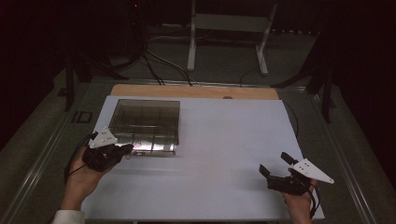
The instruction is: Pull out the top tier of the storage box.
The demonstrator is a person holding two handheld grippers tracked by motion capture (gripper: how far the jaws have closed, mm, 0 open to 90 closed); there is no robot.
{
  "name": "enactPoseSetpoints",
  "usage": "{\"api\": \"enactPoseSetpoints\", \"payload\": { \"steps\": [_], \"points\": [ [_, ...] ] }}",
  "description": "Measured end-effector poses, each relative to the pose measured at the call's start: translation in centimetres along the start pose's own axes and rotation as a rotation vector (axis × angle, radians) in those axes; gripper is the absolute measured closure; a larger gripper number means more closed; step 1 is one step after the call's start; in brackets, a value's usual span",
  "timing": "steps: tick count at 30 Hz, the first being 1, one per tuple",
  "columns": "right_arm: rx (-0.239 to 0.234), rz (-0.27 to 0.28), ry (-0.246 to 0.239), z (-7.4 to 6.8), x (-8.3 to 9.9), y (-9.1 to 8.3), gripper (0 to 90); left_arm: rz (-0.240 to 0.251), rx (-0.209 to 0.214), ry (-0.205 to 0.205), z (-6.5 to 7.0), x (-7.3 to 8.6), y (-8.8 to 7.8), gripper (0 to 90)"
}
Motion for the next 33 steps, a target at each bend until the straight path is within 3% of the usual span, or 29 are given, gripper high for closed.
{"api": "enactPoseSetpoints", "payload": {
  "steps": [22, 33],
  "points": [
    [-0.001, 0.000, 0.000, 0.0, 0.0, 0.0, 0.0, -0.024, -0.061, -0.045, -2.0, 0.3, 0.5, 90.0],
    [0.000, -0.001, 0.000, 0.0, 0.0, 0.0, 0.0, -0.034, -0.111, -0.068, -3.0, 0.6, 0.7, 90.0]
  ]
}}
Point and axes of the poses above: each handheld gripper's, and its own axes: y roughly forward along the jaws, x roughly out of its underside, z roughly to its right, the point moved 7 cm from there along y, roughly forward along the jaws, and after that the axes turned 15 degrees about y, right-handed, at the moved point
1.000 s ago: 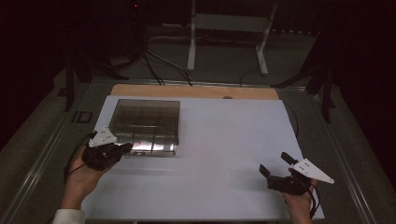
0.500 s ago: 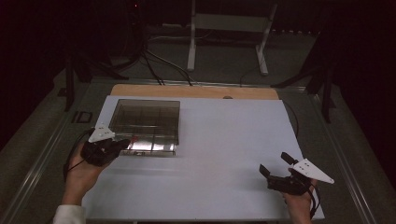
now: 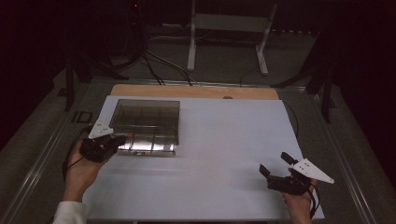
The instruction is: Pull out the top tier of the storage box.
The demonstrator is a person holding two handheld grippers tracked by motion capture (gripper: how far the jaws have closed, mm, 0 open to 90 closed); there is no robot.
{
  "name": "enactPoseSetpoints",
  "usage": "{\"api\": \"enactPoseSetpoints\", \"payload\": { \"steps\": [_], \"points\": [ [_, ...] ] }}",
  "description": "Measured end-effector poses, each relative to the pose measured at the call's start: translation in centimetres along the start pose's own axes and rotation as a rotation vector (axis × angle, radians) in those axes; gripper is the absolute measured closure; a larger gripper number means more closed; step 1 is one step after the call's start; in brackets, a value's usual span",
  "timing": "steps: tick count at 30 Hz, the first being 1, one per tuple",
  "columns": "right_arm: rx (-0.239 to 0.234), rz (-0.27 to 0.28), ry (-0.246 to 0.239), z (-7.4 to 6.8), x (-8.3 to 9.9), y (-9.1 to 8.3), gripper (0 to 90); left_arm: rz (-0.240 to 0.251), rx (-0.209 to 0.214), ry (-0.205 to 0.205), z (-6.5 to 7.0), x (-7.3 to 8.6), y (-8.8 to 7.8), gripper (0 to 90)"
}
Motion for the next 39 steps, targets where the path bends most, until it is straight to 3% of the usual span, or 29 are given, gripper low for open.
{"api": "enactPoseSetpoints", "payload": {
  "steps": [19, 39],
  "points": [
    [0.001, 0.002, 0.000, 0.0, 0.0, 0.0, 0.0, -0.017, -0.057, -0.011, -1.2, 0.8, 0.3, 90.0],
    [0.001, 0.001, -0.001, 0.0, 0.0, 0.0, 0.0, -0.040, -0.087, -0.028, -2.5, 1.6, 1.0, 90.0]
  ]
}}
Point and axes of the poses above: each handheld gripper's, and its own axes: y roughly forward along the jaws, x roughly out of its underside, z roughly to its right, the point moved 7 cm from there along y, roughly forward along the jaws, and after that the axes turned 15 degrees about y, right-handed, at the moved point
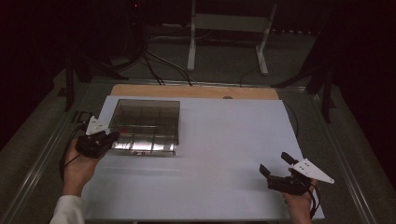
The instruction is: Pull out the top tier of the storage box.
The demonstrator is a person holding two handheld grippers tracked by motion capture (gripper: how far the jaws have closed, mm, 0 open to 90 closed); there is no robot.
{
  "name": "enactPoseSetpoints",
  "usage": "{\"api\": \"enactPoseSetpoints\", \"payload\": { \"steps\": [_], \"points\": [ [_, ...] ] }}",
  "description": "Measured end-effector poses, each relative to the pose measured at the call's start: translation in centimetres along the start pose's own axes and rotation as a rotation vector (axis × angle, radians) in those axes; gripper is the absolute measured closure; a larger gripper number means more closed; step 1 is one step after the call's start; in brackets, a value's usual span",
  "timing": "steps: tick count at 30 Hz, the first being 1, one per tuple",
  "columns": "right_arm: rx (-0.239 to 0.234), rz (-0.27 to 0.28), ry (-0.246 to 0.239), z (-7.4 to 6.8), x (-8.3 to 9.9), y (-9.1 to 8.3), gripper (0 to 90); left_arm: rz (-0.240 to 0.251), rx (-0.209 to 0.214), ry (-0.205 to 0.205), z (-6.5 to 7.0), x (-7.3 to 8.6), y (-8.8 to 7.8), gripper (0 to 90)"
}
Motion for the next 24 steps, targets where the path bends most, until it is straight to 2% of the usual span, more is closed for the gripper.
{"api": "enactPoseSetpoints", "payload": {
  "steps": [14, 24],
  "points": [
    [0.000, -0.001, 0.001, 0.0, 0.0, 0.0, 0.0, -0.050, -0.004, -0.015, -0.4, 1.2, 1.0, 90.0],
    [0.000, -0.002, -0.001, 0.0, 0.0, 0.1, 0.0, -0.086, 0.007, -0.024, -0.6, 1.9, 1.4, 90.0]
  ]
}}
Point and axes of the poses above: each handheld gripper's, and its own axes: y roughly forward along the jaws, x roughly out of its underside, z roughly to its right, the point moved 7 cm from there along y, roughly forward along the jaws, and after that the axes turned 15 degrees about y, right-handed, at the moved point
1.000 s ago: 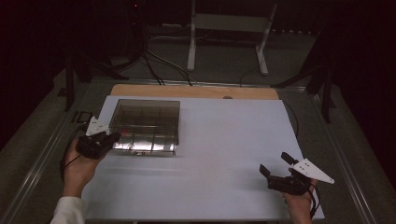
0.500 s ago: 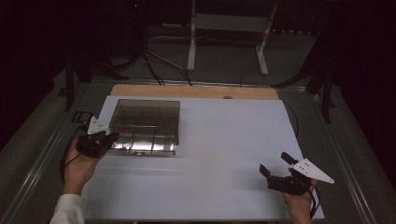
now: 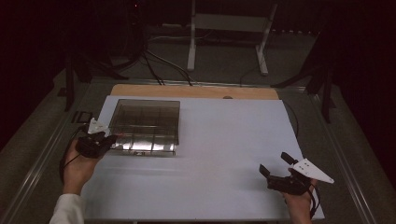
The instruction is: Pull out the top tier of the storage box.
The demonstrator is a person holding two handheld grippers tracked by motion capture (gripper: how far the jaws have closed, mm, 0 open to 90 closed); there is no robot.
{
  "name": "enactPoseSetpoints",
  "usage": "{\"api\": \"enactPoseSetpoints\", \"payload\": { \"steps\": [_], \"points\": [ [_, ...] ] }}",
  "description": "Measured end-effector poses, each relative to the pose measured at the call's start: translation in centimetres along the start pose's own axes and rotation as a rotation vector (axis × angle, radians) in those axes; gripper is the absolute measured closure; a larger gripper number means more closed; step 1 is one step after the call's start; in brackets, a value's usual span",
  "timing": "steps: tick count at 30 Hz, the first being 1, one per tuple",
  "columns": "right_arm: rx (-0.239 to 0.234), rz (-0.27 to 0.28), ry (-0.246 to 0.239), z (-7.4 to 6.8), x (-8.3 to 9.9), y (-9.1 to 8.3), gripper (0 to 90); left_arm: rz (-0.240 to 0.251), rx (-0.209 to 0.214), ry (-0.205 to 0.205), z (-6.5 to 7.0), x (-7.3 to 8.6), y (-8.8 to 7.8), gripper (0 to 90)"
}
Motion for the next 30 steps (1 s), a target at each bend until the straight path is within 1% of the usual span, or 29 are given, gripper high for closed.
{"api": "enactPoseSetpoints", "payload": {
  "steps": [8, 10, 18, 19, 20, 21, 22, 23, 24, 25, 27, 29, 30],
  "points": [
    [0.001, 0.000, 0.001, 0.0, 0.0, 0.0, 0.0, -0.014, 0.003, -0.004, 0.1, 0.3, 0.1, 90.0],
    [0.001, 0.000, 0.000, 0.0, 0.0, 0.0, 0.0, -0.020, 0.004, 0.003, 0.1, 0.4, 0.1, 90.0],
    [0.002, 0.000, 0.000, 0.0, 0.0, 0.0, 0.0, -0.014, 0.002, -0.005, 0.0, 0.8, 0.0, 89.8],
    [0.002, 0.000, -0.001, 0.0, 0.0, 0.0, 0.0, 0.002, 0.008, -0.013, 0.0, 0.7, -0.1, 86.2],
    [0.002, 0.000, -0.001, 0.0, 0.0, 0.0, 0.0, 0.038, 0.010, -0.021, 0.0, 0.4, -0.3, 77.6],
    [0.002, 0.000, -0.001, 0.0, 0.0, 0.0, 0.0, 0.071, -0.003, -0.033, -0.1, 0.0, -0.6, 67.4],
    [0.003, 0.000, 0.000, 0.0, 0.0, 0.0, 0.0, 0.102, -0.019, -0.042, -0.2, -0.3, -0.8, 54.1],
    [0.003, 0.001, 0.002, 0.0, 0.0, 0.0, 0.0, 0.125, -0.031, -0.058, -0.3, -0.5, -1.0, 43.6],
    [0.003, 0.001, 0.003, 0.0, 0.0, 0.0, 0.0, 0.139, -0.044, -0.065, -0.4, -0.7, -1.2, 36.8],
    [0.003, 0.001, 0.003, 0.0, 0.0, 0.0, 0.0, 0.153, -0.050, -0.071, -0.6, -0.9, -1.3, 31.4],
    [0.003, 0.002, 0.003, 0.0, 0.0, 0.0, 0.0, 0.158, -0.068, -0.088, -0.8, -0.9, -1.5, 21.4],
    [0.002, 0.002, 0.002, 0.0, 0.0, -0.1, 0.0, 0.171, -0.063, -0.103, -1.0, -1.0, -1.8, 19.8],
    [0.003, 0.002, 0.003, 0.0, 0.0, -0.1, 0.0, 0.173, -0.071, -0.109, -1.1, -0.9, -1.8, 16.3]
  ]
}}
Point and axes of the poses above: each handheld gripper's, and its own axes: y roughly forward along the jaws, x roughly out of its underside, z roughly to its right, the point moved 7 cm from there along y, roughly forward along the jaws, and after that the axes turned 15 degrees about y, right-handed, at the moved point
